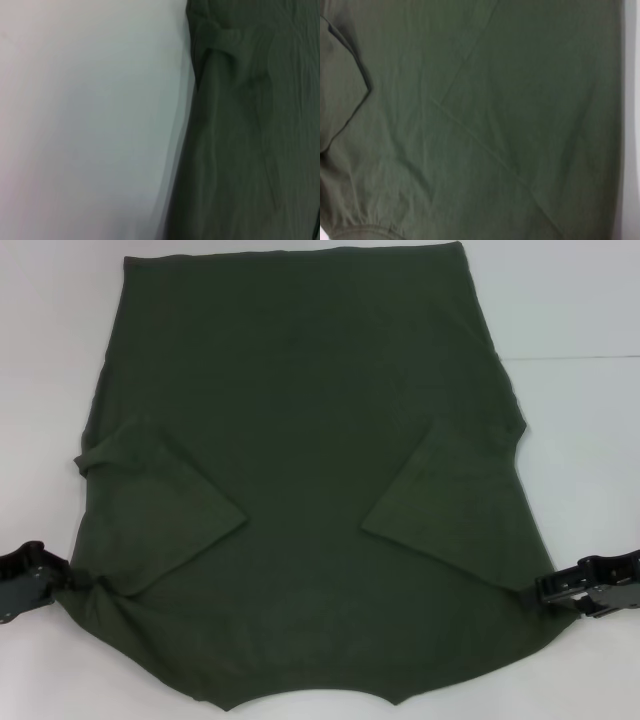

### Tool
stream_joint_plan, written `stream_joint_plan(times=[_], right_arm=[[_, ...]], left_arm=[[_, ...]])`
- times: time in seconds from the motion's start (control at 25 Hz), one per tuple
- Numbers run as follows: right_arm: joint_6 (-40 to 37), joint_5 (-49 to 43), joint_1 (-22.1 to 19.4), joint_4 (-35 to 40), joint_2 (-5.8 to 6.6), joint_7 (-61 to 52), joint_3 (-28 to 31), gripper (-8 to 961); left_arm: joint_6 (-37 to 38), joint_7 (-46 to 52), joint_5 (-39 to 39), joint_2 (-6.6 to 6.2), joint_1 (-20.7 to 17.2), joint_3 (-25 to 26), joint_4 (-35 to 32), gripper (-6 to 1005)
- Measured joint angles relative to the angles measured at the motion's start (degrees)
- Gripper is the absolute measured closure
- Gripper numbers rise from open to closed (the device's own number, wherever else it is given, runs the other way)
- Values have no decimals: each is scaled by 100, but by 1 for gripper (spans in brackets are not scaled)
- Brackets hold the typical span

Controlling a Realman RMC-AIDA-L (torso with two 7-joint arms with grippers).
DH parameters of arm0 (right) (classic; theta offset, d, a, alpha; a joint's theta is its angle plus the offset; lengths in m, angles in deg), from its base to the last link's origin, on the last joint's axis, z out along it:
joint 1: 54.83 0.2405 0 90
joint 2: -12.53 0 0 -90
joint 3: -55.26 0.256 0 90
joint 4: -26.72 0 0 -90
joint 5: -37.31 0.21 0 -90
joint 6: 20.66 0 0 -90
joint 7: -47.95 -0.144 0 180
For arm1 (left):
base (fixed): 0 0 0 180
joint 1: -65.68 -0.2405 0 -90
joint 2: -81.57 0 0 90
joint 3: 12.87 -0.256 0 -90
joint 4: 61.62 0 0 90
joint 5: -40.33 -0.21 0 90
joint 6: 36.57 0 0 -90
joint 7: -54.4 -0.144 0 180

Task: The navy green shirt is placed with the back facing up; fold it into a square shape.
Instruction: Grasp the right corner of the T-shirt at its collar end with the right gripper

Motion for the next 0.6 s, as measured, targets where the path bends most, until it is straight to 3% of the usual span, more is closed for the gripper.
stream_joint_plan(times=[0.04, 0.28, 0.6], right_arm=[[14, 0, 4, 0, 0, 0, -12, 73], [130, -3, 10, 0, 0, -17, -23, 278], [135, -3, 10, 0, 0, -18, -21, 416]], left_arm=[[0, 0, 0, 0, 3, 0, 0, 942], [0, 0, 0, 0, 18, 0, 0, 940], [0, 0, 0, 0, 35, 0, 0, 937]])
